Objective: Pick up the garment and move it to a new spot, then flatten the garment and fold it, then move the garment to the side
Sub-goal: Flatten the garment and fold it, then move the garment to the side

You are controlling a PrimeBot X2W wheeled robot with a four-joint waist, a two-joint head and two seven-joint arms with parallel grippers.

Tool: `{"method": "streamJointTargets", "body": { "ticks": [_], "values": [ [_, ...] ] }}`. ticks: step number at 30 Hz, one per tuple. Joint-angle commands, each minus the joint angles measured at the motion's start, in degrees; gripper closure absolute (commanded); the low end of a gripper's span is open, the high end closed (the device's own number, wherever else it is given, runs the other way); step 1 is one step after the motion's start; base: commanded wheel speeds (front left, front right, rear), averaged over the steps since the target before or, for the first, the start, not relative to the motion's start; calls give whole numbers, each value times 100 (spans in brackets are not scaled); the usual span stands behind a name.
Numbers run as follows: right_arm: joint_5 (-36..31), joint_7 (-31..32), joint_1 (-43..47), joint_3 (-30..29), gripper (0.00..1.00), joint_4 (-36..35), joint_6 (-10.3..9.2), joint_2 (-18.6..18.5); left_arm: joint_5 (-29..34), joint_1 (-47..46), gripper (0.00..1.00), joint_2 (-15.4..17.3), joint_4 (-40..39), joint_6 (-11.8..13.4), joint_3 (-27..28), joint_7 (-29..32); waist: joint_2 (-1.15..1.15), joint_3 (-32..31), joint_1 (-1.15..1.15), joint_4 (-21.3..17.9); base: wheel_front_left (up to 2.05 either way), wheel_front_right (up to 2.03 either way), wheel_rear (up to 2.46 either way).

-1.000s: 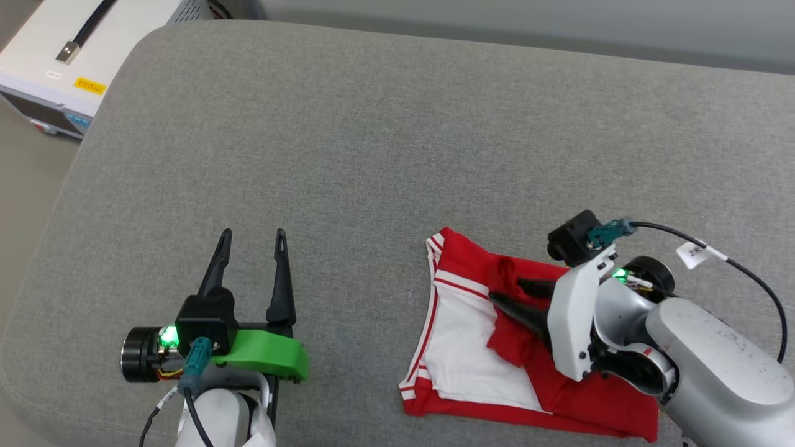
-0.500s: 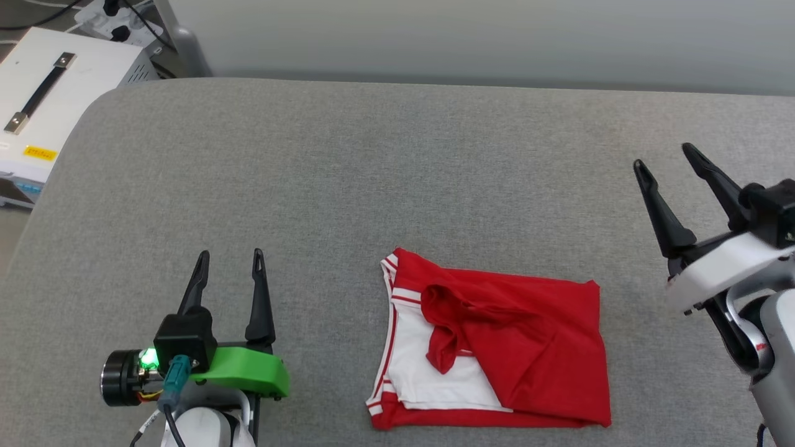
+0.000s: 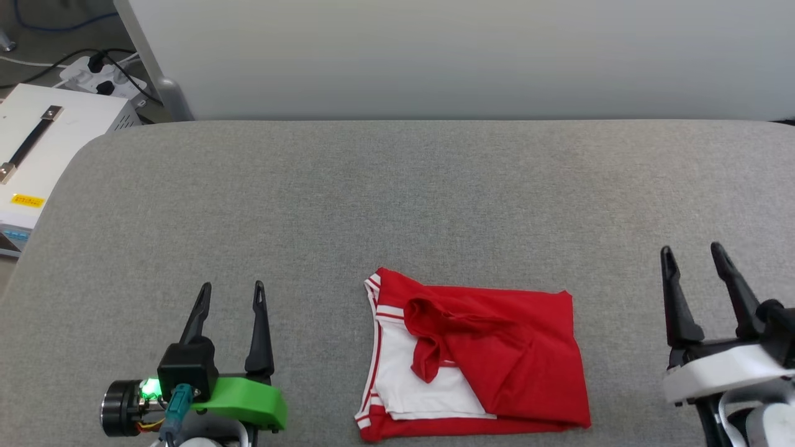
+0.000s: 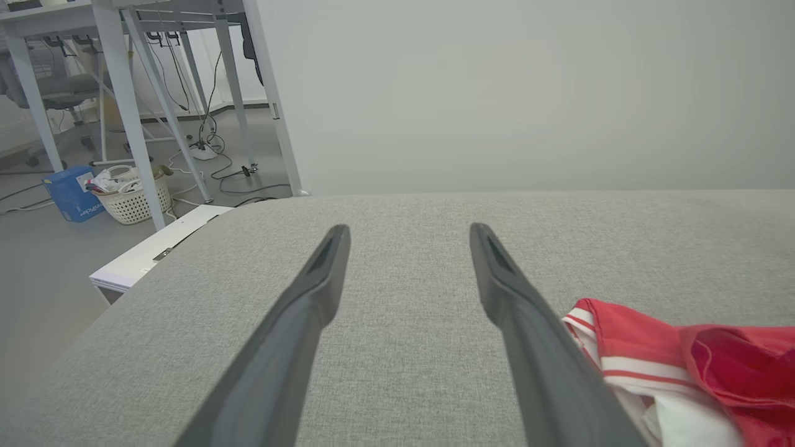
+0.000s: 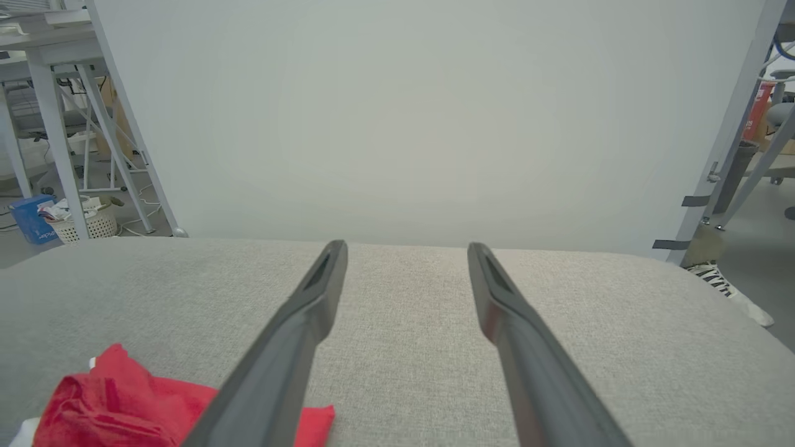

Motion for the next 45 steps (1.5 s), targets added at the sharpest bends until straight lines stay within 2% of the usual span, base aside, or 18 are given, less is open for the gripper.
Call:
{"method": "streamJointTargets", "body": {
  "ticks": [1, 7, 13, 16, 20, 22, 26, 27, 31, 35, 39, 45],
  "values": [
    [-5, -41, 190, -47, 0, -58, -5, 104, -22, 123, 0, 52, -12, -35, 22, -33, 0, -33, 0, 13, 0, 0, 0],
    [-3, -55, 615, -91, 0, -30, -5, 282, -3, 219, 0, 63, -40, -45, 40, -33, 0, -41, 0, 72, 0, 0, 0],
    [-20, -69, 625, -113, 0, 5, -5, 296, 8, 168, 0, 56, -14, -62, 28, -33, 0, -5, 0, 106, 0, 0, 0],
    [2, -69, 392, -116, 0, -96, -5, 150, 12, 131, 0, 50, -10, -66, 18, -33, 0, 17, 0, 113, 0, 0, 0],
    [292, 140, -216, 96, 0, -405, -5, -293, 23, 40, 0, 47, 2, -86, -2, -33, 0, 94, 0, 145, 0, 0, 0],
    [552, 412, -589, 181, 0, -552, -5, -581, 25, -19, 0, 48, 5, -95, -2, -33, 0, 152, 0, 164, 0, 0, 0],
    [1144, 1423, -1194, 628, 0, -711, -5, -1292, 29, -120, 0, 49, 7, -107, 3, -33, 0, 273, 0, 210, 0, 0, 0],
    [1860, 2646, -1436, 1045, 0, -697, -5, -1730, 27, -180, 0, 45, 12, -105, 11, -33, 0, 362, 0, 248, 0, 0, 0],
    [2780, 4128, -1550, 1450, 0, -656, -5, -2107, 14, -263, 0, 30, 19, -105, 8, -33, 0, 477, 0, 315, 0, 0, 0],
    [3575, 5325, -1351, 1745, 0, -554, -5, -2342, 0, -359, 0, 6, 37, -110, -28, -33, 0, 605, 0, 420, 0, 0, 0],
    [3932, 5835, -1155, 1915, 0, -395, -5, -2339, -14, -473, 0, -20, 31, -109, -72, -33, 0, 775, 0, 532, 0, 0, 0],
    [3953, 5761, -1135, 2228, 0, 164, -5, -2019, -26, -638, 0, -48, 27, -103, -113, -33, 0, 1017, 0, 684, 0, 0, 0]
  ]
}}
